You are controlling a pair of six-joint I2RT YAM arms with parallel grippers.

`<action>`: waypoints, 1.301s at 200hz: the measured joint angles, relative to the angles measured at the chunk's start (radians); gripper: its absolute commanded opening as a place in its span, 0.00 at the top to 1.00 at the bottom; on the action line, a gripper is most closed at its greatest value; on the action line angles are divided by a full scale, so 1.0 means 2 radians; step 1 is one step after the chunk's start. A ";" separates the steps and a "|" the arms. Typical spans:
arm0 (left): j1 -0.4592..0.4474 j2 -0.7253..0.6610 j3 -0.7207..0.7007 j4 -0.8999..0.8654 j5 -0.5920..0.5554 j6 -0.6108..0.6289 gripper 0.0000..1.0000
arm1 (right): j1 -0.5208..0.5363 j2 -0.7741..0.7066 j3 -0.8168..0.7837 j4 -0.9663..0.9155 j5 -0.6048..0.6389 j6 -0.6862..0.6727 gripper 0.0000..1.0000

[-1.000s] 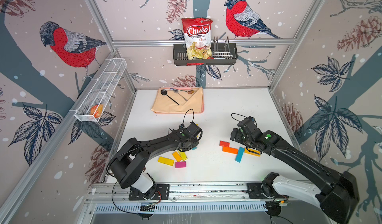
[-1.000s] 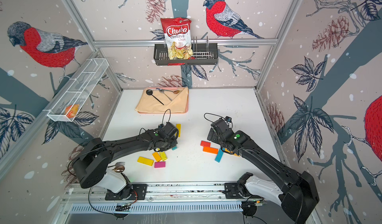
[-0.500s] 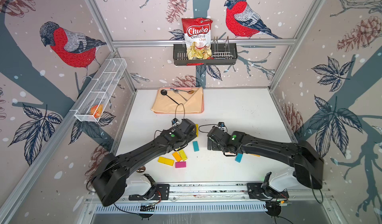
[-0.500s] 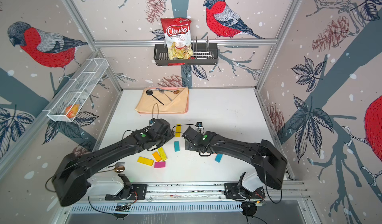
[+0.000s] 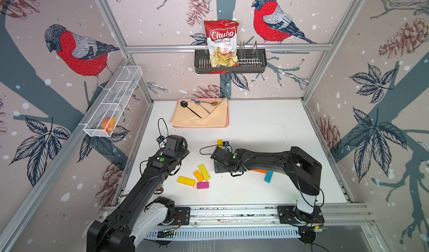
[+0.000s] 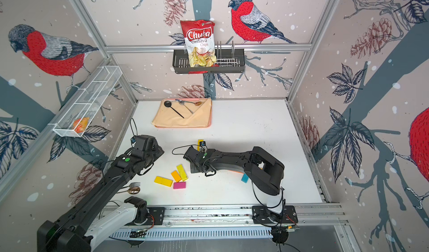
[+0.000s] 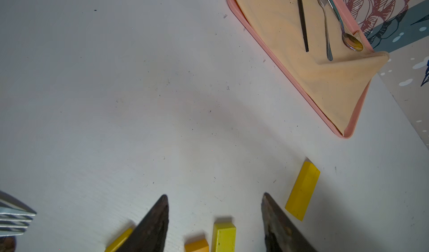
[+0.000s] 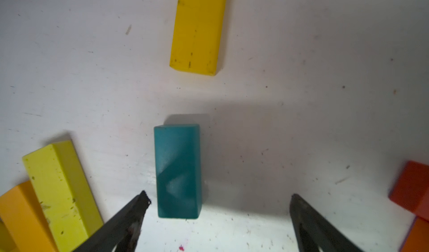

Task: Assemble the letter h with building blocks
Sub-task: Pick up the building block from the center of the board.

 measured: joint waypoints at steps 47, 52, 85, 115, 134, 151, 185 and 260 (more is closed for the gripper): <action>0.003 0.010 -0.001 0.006 0.011 0.022 0.39 | -0.014 0.017 0.001 -0.018 0.006 -0.001 0.09; 0.004 0.010 -0.001 0.008 0.013 0.022 0.40 | -0.019 0.012 -0.005 -0.019 0.006 0.001 0.09; 0.004 0.009 -0.012 0.015 0.022 0.026 0.40 | -0.052 -0.032 -0.036 -0.045 0.011 0.002 0.09; 0.004 0.010 -0.019 0.015 0.028 0.026 0.40 | -0.057 -0.045 -0.015 -0.053 0.010 0.007 0.04; 0.004 0.009 -0.022 0.019 0.035 0.026 0.40 | -0.057 -0.038 0.006 -0.055 0.006 0.028 0.01; 0.004 0.006 -0.023 0.021 0.035 0.028 0.39 | -0.052 -0.013 0.032 -0.057 0.003 0.048 0.00; 0.004 0.003 -0.027 0.027 0.035 0.039 0.38 | -0.060 0.039 0.064 -0.068 -0.003 0.079 0.02; 0.009 0.005 -0.040 0.035 0.039 0.050 0.39 | -0.056 0.070 0.096 -0.080 -0.015 0.088 0.16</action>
